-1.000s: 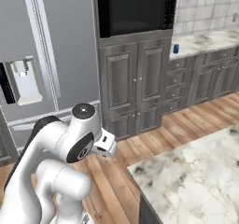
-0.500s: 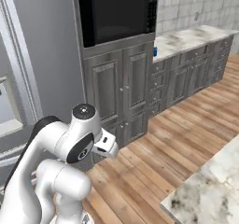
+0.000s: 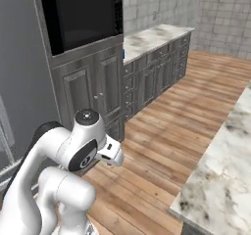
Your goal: Four empty soda cans are scattered around the kitchen. Gather all the cans and cluster them next to the stove for recycling.
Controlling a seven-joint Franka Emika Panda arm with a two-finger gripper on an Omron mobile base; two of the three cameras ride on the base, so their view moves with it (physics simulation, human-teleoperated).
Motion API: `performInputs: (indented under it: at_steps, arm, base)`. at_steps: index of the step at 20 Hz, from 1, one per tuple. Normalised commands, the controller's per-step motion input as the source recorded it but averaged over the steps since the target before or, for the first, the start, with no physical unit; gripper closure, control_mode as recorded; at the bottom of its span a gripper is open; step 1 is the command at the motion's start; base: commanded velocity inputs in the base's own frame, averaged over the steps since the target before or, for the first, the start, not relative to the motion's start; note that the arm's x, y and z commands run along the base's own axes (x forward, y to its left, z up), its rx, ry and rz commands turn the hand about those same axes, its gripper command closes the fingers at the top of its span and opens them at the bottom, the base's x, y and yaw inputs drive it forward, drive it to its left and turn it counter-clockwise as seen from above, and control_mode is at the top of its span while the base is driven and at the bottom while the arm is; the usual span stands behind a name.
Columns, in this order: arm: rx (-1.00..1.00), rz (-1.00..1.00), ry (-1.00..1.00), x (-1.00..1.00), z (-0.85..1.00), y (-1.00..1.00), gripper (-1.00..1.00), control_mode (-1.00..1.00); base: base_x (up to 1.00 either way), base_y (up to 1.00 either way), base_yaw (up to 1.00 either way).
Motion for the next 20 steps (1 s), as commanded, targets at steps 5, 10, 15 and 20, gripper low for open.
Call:
performInputs:
  at_steps: [5,10,15,20]
  arm:
    - [0.0,0.0,0.0,0.0,0.0,0.0,-1.0,1.0]
    - [0.0,0.0,0.0,0.0,0.0,0.0,-1.0,1.0]
    - [0.0,0.0,0.0,0.0,0.0,0.0,-1.0,1.0]
    - [0.0,0.0,0.0,0.0,0.0,0.0,-1.0,1.0]
  base:
    - [0.72,0.45,-0.38]
    - [0.85,0.74,-0.36]
    - [0.99,0.52,-0.31]
    - [1.0,0.23,-0.21]
